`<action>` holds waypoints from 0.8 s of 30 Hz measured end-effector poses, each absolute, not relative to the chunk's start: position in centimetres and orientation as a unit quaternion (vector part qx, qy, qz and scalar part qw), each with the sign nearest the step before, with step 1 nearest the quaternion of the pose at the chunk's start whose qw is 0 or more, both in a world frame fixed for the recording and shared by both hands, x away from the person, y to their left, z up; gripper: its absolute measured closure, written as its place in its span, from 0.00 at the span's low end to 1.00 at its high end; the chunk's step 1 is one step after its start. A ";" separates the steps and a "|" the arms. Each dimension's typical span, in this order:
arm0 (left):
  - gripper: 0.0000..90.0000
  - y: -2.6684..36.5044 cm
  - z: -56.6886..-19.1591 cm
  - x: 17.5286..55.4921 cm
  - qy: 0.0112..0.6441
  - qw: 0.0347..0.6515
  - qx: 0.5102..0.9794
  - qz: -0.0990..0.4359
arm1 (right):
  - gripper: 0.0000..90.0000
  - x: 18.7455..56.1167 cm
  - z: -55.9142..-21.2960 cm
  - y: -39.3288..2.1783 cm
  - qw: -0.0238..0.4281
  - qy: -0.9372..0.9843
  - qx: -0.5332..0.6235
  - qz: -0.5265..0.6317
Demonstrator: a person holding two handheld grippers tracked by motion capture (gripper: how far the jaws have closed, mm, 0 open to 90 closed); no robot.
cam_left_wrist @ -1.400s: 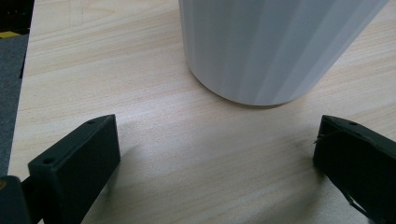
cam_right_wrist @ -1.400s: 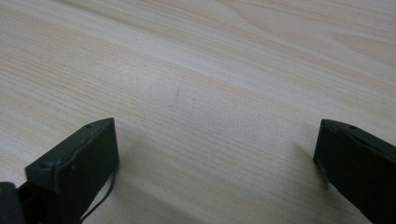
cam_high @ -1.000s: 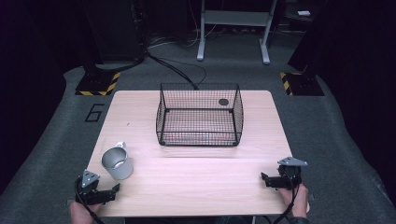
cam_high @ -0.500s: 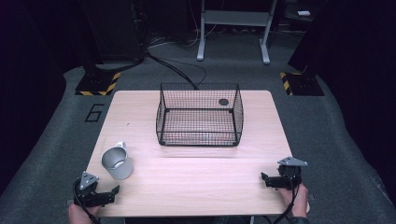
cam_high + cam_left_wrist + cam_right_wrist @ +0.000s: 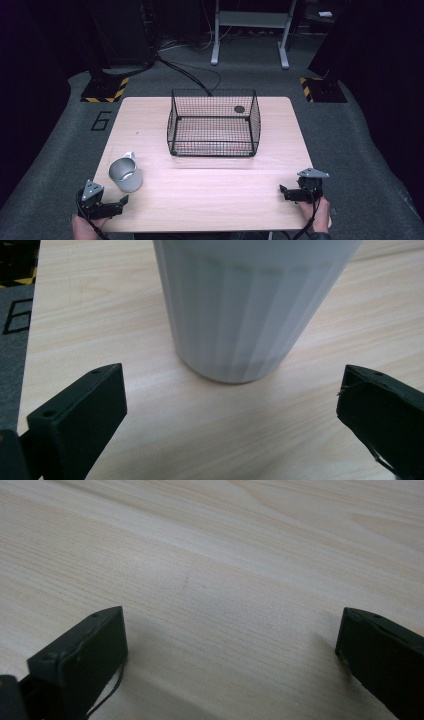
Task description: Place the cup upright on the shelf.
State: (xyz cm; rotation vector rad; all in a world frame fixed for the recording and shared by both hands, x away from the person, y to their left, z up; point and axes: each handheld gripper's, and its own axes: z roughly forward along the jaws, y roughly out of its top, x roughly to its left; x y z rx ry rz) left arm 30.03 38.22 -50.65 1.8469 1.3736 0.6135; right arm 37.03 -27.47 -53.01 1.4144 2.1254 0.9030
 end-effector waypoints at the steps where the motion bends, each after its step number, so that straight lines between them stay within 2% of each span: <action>1: 0.00 38.1 -50.5 30.2 0.537 0.374 0.718 0.238 | 0.00 37.0 -53.0 -27.5 0.215 0.766 0.510 0.326; 24: 0.00 36.8 -47.6 32.2 0.533 0.395 0.703 0.254 | 0.00 37.0 -53.0 -27.5 0.215 0.766 0.510 0.326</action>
